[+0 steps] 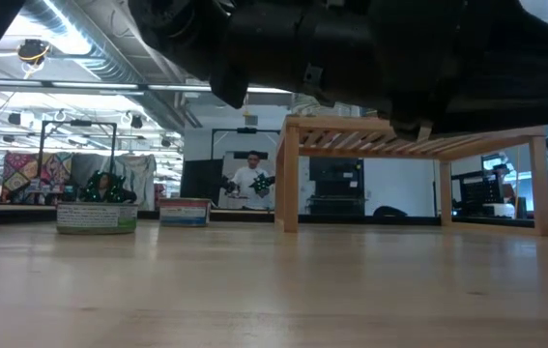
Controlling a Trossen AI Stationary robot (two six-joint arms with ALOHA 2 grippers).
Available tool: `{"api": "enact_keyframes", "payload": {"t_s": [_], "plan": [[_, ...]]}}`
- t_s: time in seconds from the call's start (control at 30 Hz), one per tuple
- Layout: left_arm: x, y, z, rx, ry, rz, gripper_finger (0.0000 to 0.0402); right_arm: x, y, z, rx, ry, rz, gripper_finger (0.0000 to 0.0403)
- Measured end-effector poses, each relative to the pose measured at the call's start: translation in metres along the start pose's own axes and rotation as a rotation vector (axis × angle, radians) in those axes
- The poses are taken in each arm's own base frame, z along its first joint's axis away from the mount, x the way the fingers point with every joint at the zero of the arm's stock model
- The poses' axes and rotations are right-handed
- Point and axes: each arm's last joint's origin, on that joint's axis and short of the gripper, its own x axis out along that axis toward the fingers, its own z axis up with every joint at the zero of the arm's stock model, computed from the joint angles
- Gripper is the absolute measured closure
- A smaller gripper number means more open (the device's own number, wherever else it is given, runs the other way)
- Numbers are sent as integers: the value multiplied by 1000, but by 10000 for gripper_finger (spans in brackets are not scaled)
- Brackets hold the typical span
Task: Stack canned seafood by type on shelf
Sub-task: Stack the blue pink tuna can on top of the blue pink tuna cans on the shelf
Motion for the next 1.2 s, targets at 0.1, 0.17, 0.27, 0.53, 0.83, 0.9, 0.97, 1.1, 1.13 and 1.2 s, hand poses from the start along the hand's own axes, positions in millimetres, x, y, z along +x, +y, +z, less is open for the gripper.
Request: {"api": "enact_keyframes", "payload": {"t_s": [0.1,0.17,0.27,0.53,0.83,0.9,0.97,1.1,1.13,1.2], "plan": [[0,-1,0,1,-2,-1,165,2,2,4,9,-7,-1,398],[0,-3,0,4,-2,-4,150,3,3,8,13,-13,-5,398],[0,-3,0,29,-2,-4,135,5,5,12,-3,-14,-8,398],[0,1,0,50,-1,6,123,7,9,16,-20,-13,6,398],[0,5,0,169,0,14,123,8,10,18,-12,-26,17,398],[0,4,0,208,0,6,123,8,10,18,-12,-26,17,398],[0,4,0,227,-5,-23,123,8,11,20,-7,-36,18,398],[0,4,0,228,-7,-37,123,8,11,20,-7,-38,20,398],[0,6,0,227,-7,-35,123,8,11,20,-10,-38,20,398],[0,9,0,225,-6,-29,123,8,12,19,-25,-35,30,398]]}}
